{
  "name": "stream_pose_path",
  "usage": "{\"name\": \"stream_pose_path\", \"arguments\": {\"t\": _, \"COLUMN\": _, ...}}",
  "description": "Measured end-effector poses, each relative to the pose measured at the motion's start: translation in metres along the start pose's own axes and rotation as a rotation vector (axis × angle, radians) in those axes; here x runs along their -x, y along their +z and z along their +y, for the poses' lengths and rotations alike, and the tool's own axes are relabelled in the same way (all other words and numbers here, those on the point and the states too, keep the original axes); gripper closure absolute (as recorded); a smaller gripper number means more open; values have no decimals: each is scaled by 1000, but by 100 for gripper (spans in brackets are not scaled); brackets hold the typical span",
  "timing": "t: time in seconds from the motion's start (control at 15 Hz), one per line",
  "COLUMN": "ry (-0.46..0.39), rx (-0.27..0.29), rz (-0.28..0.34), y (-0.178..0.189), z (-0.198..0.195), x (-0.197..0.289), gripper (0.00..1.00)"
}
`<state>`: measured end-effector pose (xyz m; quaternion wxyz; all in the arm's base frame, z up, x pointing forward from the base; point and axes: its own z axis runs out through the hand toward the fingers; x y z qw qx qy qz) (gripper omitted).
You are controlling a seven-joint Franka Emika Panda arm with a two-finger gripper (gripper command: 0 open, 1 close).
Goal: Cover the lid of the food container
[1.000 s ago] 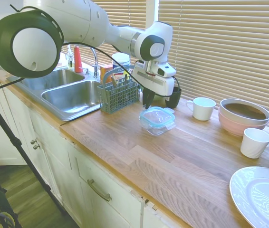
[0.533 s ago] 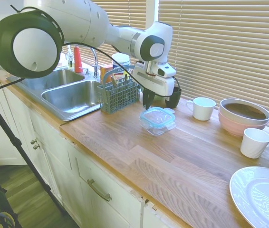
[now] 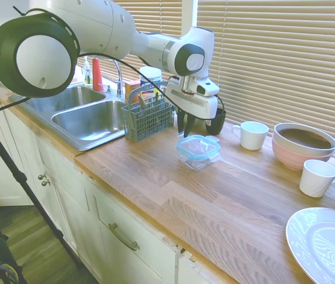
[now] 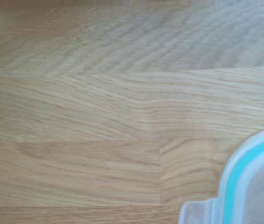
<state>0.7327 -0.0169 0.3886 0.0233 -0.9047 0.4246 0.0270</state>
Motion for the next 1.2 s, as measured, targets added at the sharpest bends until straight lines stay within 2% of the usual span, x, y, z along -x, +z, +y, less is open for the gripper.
{"name": "stream_pose_path", "arguments": {"t": 0.2, "ry": 0, "rx": -20, "rz": 18, "y": -8, "z": 2, "x": -4, "gripper": 0}}
{"name": "stream_pose_path", "arguments": {"t": 0.47, "ry": -41, "rx": -50, "rz": 48, "y": -59, "z": 43, "x": 2, "gripper": 0}}
{"name": "stream_pose_path", "arguments": {"t": 0.67, "ry": -85, "rx": -11, "rz": 55, "y": -80, "z": 88, "x": 14, "gripper": 0}}
{"name": "stream_pose_path", "arguments": {"t": 0.93, "ry": -143, "rx": 27, "rz": 16, "y": -73, "z": 144, "x": 35, "gripper": 0}}
{"name": "stream_pose_path", "arguments": {"t": 1.2, "ry": -166, "rx": 59, "rz": 13, "y": -65, "z": 188, "x": 73, "gripper": 0}}
